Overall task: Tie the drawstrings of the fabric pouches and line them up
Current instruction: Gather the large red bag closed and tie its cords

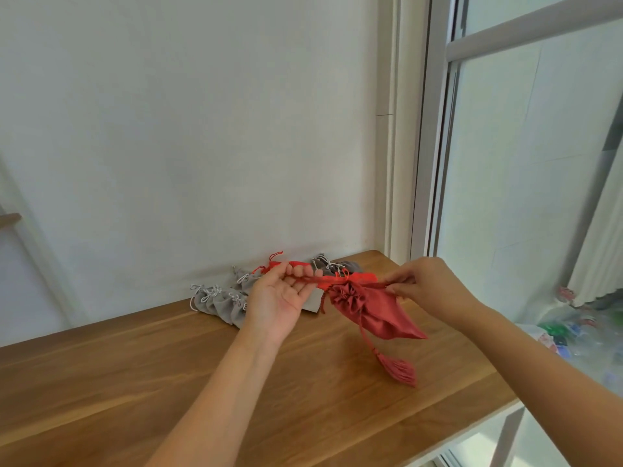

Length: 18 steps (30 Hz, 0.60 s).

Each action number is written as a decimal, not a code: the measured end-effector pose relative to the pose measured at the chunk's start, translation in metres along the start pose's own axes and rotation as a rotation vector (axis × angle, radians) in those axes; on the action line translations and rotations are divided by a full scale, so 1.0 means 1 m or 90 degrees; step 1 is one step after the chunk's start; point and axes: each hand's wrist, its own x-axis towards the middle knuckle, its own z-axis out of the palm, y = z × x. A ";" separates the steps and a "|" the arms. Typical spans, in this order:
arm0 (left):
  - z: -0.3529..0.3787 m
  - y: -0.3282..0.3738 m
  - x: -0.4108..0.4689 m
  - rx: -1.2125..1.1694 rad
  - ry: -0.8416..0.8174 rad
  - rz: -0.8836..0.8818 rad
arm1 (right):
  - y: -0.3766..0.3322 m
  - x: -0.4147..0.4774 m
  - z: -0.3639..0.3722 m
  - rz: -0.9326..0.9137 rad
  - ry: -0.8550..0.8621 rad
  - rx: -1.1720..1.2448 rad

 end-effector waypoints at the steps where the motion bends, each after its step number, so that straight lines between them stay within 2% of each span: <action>1: 0.001 -0.003 0.000 -0.006 0.010 -0.002 | 0.000 0.000 0.002 -0.001 0.003 -0.021; 5: -0.006 -0.010 0.000 0.027 0.055 -0.025 | 0.000 0.000 0.005 -0.003 0.035 -0.034; 9: -0.015 -0.004 -0.002 0.024 0.063 -0.015 | 0.005 -0.002 0.000 0.049 0.111 0.156; 12: -0.008 -0.007 -0.007 0.040 0.047 -0.017 | 0.007 0.002 0.006 0.140 0.200 0.253; 15: 0.004 -0.012 -0.014 0.019 0.042 -0.016 | 0.012 0.011 0.011 0.282 0.270 0.498; 18: 0.007 -0.017 -0.022 -0.022 0.056 -0.015 | 0.014 0.022 0.011 0.413 0.253 0.826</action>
